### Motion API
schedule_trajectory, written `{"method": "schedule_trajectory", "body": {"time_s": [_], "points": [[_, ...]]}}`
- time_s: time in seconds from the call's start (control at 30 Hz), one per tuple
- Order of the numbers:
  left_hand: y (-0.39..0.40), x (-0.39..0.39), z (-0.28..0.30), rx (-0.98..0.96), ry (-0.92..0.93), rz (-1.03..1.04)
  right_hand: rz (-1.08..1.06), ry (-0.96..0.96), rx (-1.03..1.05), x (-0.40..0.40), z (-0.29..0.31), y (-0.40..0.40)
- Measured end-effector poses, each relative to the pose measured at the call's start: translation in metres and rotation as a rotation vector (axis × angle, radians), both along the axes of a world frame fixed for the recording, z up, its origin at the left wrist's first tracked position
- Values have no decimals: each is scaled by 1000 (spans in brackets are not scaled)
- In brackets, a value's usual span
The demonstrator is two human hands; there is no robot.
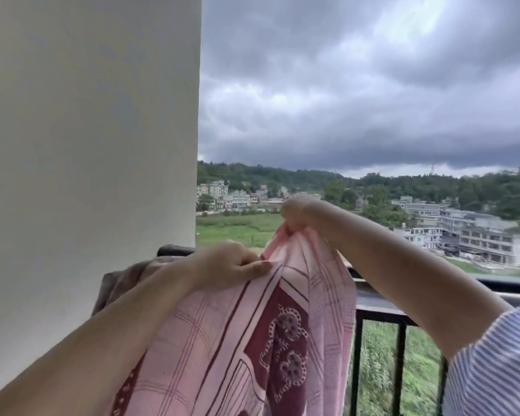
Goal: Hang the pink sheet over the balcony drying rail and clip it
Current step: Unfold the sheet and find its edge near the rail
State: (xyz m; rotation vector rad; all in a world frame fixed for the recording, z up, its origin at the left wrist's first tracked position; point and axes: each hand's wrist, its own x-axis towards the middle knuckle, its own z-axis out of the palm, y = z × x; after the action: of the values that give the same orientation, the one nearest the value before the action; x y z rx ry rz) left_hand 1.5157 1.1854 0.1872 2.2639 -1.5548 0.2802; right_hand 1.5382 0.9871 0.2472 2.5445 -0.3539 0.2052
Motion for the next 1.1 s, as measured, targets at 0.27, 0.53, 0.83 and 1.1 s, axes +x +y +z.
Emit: {"method": "schedule_trajectory", "body": {"time_s": [0.27, 0.53, 0.83, 1.1], "points": [[0, -2, -15, -58, 47, -16, 235, -469, 393, -108, -31, 17], [0, -4, -17, -121, 75, -1, 35, -935, 440, -203, -189, 66], [6, -9, -14, -98, -46, 195, -373, -728, 1352, -234, -197, 50], [-24, -20, 11, -299, -5, 500, -33, -1426, 1209, -280, -22, -20]]}}
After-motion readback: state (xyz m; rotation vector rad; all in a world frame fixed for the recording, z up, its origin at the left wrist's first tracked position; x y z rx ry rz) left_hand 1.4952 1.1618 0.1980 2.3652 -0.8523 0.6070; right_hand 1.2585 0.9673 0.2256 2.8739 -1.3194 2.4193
